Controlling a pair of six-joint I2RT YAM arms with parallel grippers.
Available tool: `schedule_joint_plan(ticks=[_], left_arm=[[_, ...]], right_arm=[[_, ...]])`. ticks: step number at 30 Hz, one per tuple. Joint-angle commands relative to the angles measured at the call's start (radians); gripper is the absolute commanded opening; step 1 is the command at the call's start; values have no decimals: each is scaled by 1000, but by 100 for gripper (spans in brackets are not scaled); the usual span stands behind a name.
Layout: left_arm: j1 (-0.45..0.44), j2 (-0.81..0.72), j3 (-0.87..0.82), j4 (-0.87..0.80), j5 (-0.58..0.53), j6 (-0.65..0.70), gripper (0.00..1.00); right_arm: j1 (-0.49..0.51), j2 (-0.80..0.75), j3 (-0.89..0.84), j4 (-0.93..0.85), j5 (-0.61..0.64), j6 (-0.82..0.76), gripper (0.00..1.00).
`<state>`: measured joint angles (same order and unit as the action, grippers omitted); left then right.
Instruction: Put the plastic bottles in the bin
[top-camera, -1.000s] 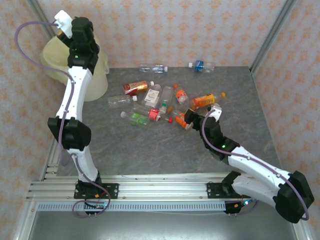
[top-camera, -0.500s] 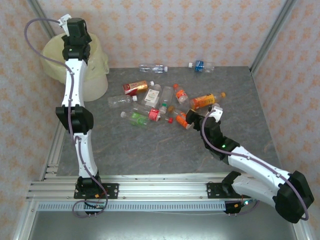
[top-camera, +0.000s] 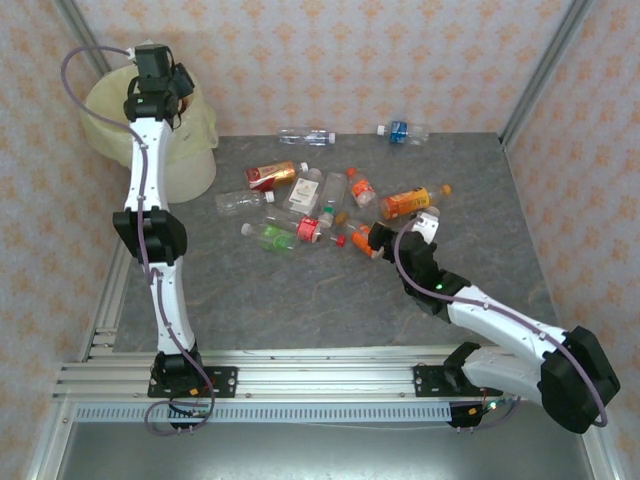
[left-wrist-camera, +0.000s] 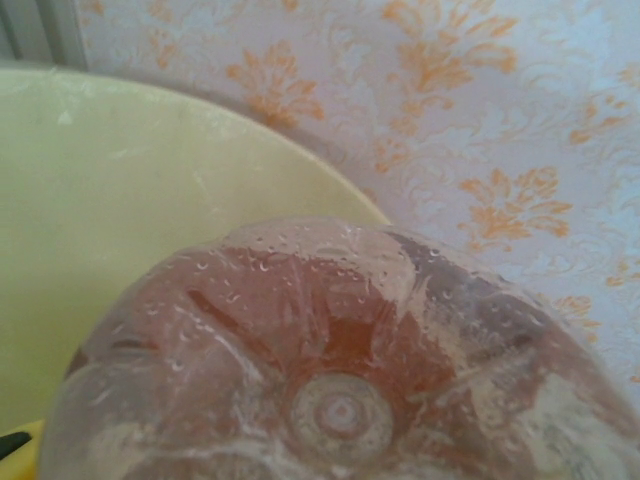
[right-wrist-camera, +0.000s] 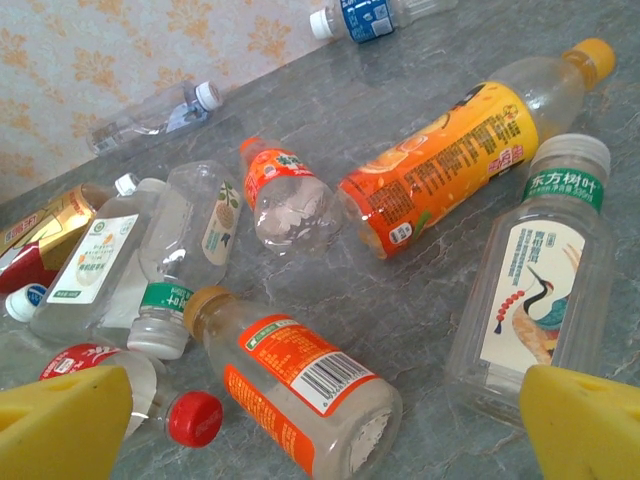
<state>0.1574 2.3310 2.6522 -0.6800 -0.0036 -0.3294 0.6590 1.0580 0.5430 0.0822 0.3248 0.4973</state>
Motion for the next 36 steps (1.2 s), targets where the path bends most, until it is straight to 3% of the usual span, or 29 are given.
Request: schedule_joint_plan(ticks=[1, 14, 36], left_arm=[[0, -78, 18, -103, 39, -68, 62], [1, -205, -178, -104, 156, -166, 62], [1, -1, -75, 14, 197, -248, 75]], right_arm=[[-7, 11, 32, -9, -15, 13, 99], [-10, 52, 53, -12, -75, 13, 99], [-10, 72, 66, -32, -102, 4, 99]])
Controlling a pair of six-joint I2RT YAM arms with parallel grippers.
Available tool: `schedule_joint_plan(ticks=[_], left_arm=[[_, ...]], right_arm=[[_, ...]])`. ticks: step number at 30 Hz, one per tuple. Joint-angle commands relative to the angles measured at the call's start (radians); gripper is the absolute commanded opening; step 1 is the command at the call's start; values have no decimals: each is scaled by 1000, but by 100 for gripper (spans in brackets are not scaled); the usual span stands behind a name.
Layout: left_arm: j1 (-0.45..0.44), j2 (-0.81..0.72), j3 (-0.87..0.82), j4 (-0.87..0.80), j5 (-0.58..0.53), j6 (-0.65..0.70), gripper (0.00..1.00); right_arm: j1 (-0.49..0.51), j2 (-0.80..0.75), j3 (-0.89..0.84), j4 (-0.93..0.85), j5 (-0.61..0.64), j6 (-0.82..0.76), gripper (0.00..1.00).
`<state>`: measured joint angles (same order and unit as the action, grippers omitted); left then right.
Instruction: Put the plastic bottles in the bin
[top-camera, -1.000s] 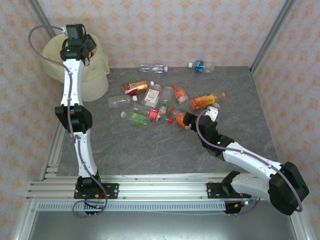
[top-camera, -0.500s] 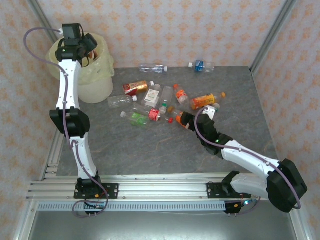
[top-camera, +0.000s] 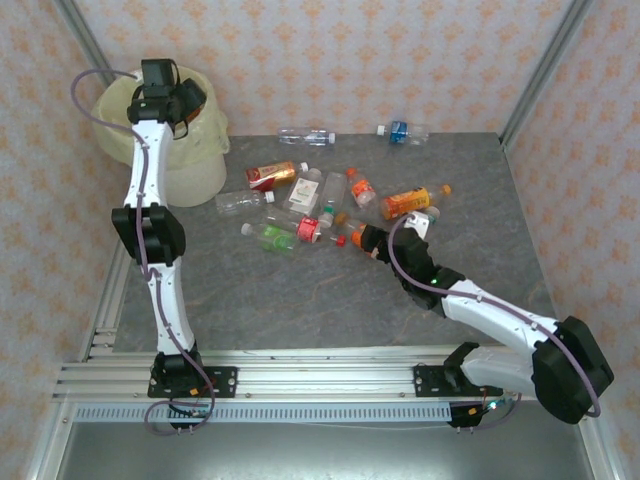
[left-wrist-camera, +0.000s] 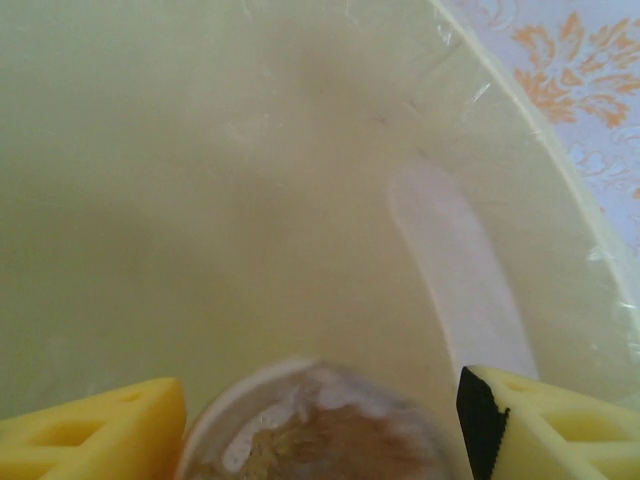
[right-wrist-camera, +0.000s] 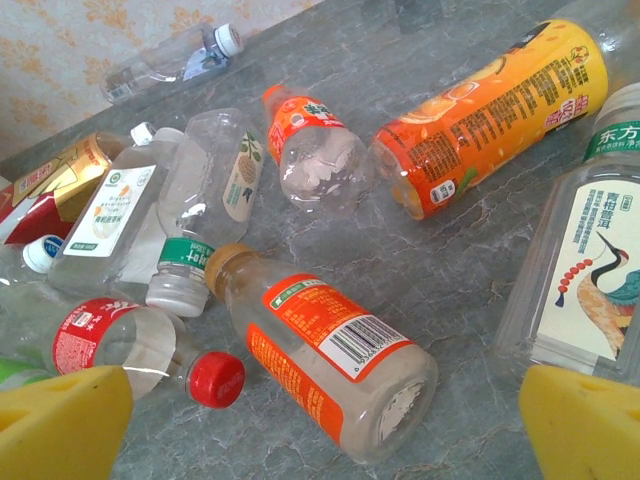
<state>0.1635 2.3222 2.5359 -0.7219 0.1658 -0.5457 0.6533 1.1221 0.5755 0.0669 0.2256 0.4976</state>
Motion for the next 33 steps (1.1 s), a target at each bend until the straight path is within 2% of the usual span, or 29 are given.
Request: schedule_joint_plan(ticks=[1, 6, 14, 17, 21, 27, 30, 33], left_arm=[[-5, 16, 51, 59, 35, -37, 76], [-3, 49, 103, 44, 23, -54, 81], [4, 1, 107, 30, 13, -43, 84], [4, -26, 107, 16, 15, -17, 84], [4, -72, 107, -11, 43, 6, 86], [4, -156, 102, -66, 39, 98, 99], [3, -204, 82, -97, 72, 112, 100], [4, -273, -15, -79, 121, 102, 100]], right_arm=[[-4, 10, 34, -18, -5, 3, 99], [-4, 18, 40, -23, -10, 4, 99], [-15, 21, 17, 1, -37, -27, 99], [-37, 26, 14, -7, -94, -84, 99], [-78, 56, 46, -48, -235, -230, 100], [-126, 208, 167, -159, -334, -385, 100], [-137, 285, 233, -203, -276, -411, 100], [-142, 356, 282, -236, -248, -455, 100]])
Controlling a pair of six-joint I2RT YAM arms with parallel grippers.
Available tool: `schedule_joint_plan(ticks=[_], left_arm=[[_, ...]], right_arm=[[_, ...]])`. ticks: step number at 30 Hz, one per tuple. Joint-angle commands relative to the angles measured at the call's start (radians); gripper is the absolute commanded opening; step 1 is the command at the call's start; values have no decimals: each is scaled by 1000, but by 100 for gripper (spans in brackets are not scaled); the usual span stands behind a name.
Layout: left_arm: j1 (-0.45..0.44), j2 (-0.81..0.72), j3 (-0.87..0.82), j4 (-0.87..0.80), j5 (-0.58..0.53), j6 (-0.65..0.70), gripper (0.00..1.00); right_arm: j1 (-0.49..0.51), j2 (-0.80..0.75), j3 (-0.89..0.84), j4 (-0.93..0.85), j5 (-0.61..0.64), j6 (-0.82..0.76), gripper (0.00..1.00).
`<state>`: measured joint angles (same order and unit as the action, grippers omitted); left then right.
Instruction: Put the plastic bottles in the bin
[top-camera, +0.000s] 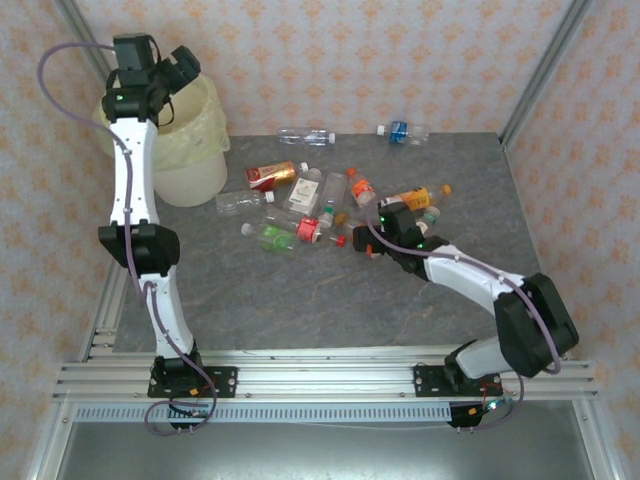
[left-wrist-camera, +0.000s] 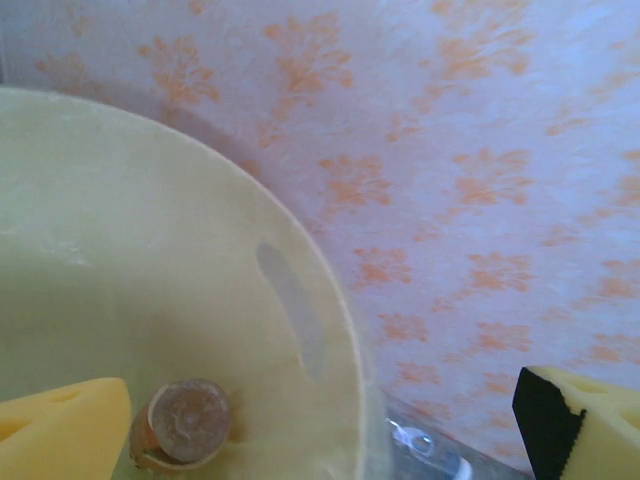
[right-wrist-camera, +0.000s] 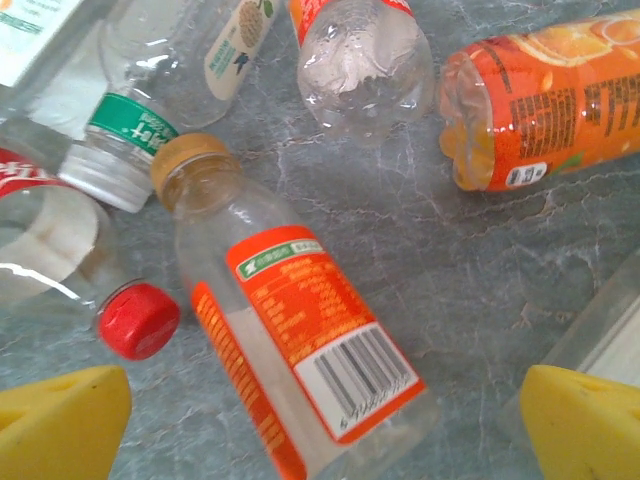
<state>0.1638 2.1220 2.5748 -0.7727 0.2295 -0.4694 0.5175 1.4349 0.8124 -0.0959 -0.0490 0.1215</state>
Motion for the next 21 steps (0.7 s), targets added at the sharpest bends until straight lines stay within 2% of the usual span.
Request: schedule_joint_plan(ticks=[1, 4, 12, 14, 16, 21], left_arm=[[3, -109, -101, -11, 73, 17, 100], [3, -193, -232, 28, 119, -1, 100], [-26, -454, -531, 81, 183, -38, 100], [-61, -517, -615, 75, 172, -38, 100], [-127, -591, -722, 94, 100, -55, 100], [-283, -686, -909, 145, 17, -106, 100]], right_arm=[[-6, 63, 57, -81, 10, -101, 99], [-7, 128, 104, -129, -54, -160, 98], [-8, 226, 176, -189, -47, -155, 98], [-8, 244, 188, -204, -43, -138, 98], [-7, 251, 176, -184, -60, -95, 98], [-8, 259, 136, -126, -132, -69, 95]])
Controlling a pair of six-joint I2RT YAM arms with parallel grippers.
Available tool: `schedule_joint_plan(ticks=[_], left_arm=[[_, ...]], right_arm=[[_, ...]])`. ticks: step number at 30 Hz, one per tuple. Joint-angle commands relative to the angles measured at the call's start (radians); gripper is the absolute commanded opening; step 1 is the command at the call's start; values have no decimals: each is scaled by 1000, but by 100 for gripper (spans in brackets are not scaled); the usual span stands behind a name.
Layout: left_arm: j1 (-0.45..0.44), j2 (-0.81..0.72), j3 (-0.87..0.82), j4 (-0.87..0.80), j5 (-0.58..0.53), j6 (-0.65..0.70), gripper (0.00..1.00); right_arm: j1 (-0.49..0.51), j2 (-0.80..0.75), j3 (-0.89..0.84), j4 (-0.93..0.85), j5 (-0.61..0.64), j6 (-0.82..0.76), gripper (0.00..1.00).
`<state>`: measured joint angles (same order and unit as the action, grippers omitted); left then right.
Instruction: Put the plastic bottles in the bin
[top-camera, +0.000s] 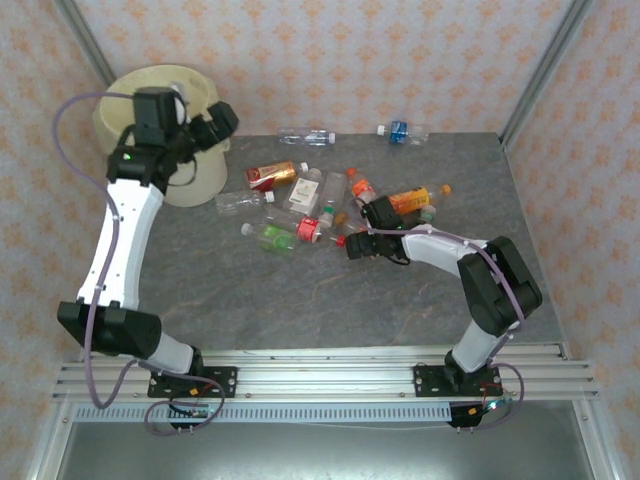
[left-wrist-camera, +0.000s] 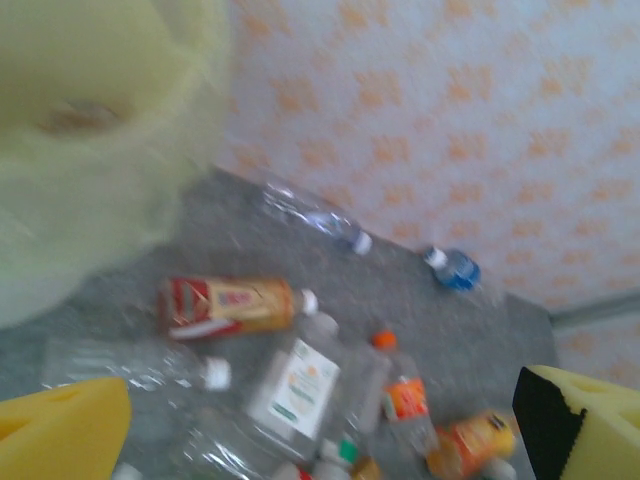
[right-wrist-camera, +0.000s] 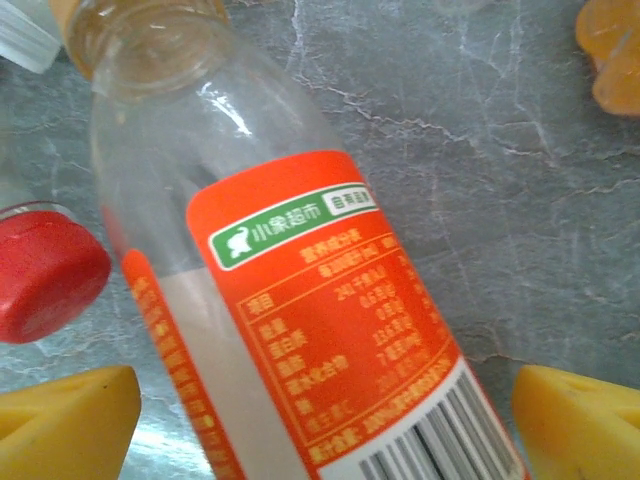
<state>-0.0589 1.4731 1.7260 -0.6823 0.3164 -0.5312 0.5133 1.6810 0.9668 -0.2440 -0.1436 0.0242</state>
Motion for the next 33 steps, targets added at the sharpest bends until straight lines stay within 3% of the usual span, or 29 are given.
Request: schedule_joint_plan(ticks=[1, 7, 13, 17, 27, 33], left_arm=[[-85, -43, -83, 54, -88, -56, 100], [-172, -74, -230, 128, -105, -163, 100], [-197, -62, -246, 87, -137, -155, 100], [-198, -75, -278, 100, -148, -166, 100], [-200, -80, -317, 114, -134, -174, 100], [-200, -111, -360, 111, -134, -147, 100]], right_arm=[[-4, 17, -15, 20, -26, 33, 95], [-2, 30, -26, 28, -9, 41, 94], [12, 36, -48, 46, 19, 29, 90], [58, 30, -80, 74, 126, 18, 86], [93, -20, -111, 93, 189, 20, 68], [107, -157, -194, 180, 242, 34, 55]])
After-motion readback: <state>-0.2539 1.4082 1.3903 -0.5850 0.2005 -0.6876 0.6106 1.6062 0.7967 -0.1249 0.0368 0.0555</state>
